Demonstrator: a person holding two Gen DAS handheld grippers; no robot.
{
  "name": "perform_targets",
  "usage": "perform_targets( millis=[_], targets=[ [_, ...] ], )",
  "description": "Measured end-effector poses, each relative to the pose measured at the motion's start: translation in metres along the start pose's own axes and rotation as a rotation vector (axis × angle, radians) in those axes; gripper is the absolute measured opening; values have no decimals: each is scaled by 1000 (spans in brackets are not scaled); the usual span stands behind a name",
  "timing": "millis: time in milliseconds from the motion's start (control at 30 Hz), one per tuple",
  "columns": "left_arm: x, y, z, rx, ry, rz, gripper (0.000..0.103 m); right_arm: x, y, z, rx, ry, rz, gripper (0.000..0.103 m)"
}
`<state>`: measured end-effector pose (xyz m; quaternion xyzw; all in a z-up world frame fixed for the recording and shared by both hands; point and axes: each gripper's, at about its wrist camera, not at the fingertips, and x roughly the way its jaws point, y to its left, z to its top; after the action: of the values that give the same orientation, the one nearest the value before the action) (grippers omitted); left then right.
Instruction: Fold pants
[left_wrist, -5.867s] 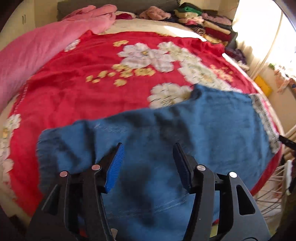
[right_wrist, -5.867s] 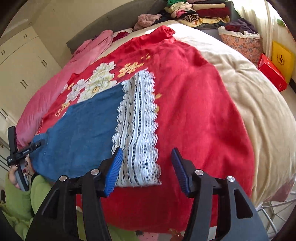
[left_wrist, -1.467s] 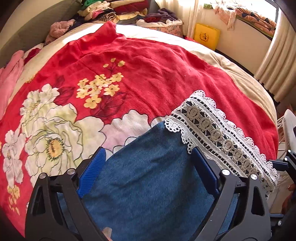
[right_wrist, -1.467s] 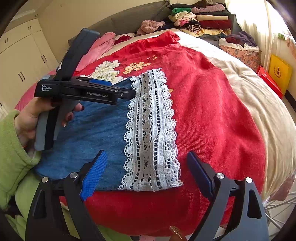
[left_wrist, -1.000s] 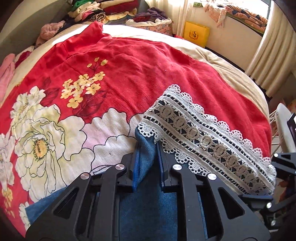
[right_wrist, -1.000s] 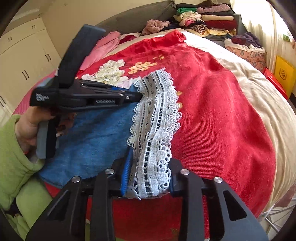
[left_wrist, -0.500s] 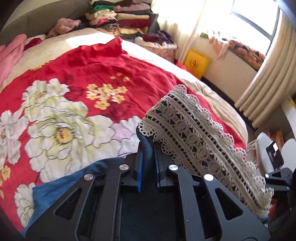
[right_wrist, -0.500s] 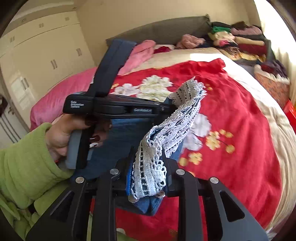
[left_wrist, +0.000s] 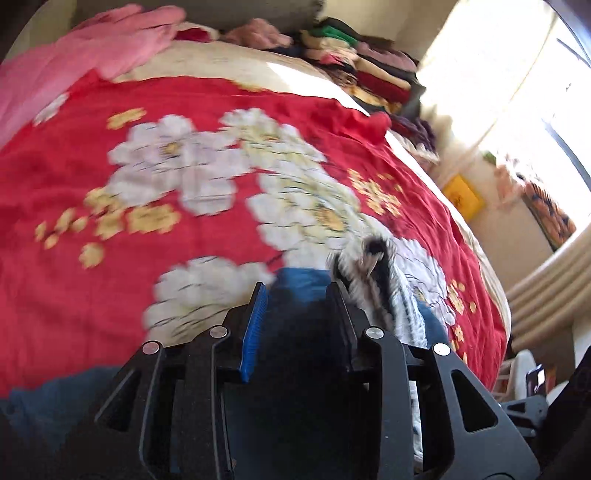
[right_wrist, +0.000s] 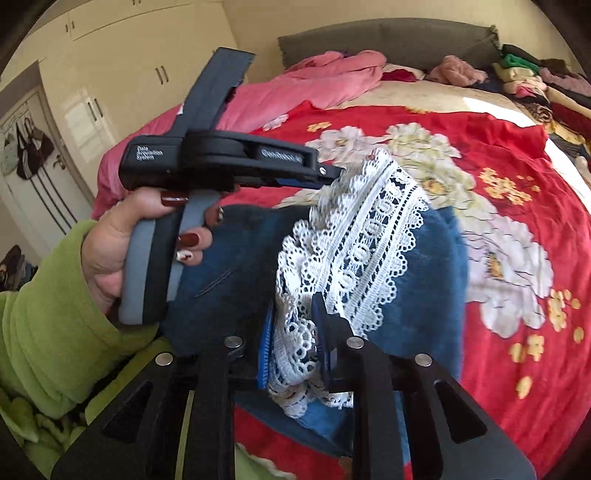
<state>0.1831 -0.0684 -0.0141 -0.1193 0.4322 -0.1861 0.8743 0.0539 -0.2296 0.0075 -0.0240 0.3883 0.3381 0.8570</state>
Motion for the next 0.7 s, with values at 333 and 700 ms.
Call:
perform_targets(
  millis=[333, 700],
  targets=[
    [-27, 40, -20, -170, -3, -109, 37, 17, 51, -5, -141, 49, 58, 14],
    [15, 3, -18, -139, 145, -183, 56, 12, 50, -38, -255, 96, -102, 48]
  ],
)
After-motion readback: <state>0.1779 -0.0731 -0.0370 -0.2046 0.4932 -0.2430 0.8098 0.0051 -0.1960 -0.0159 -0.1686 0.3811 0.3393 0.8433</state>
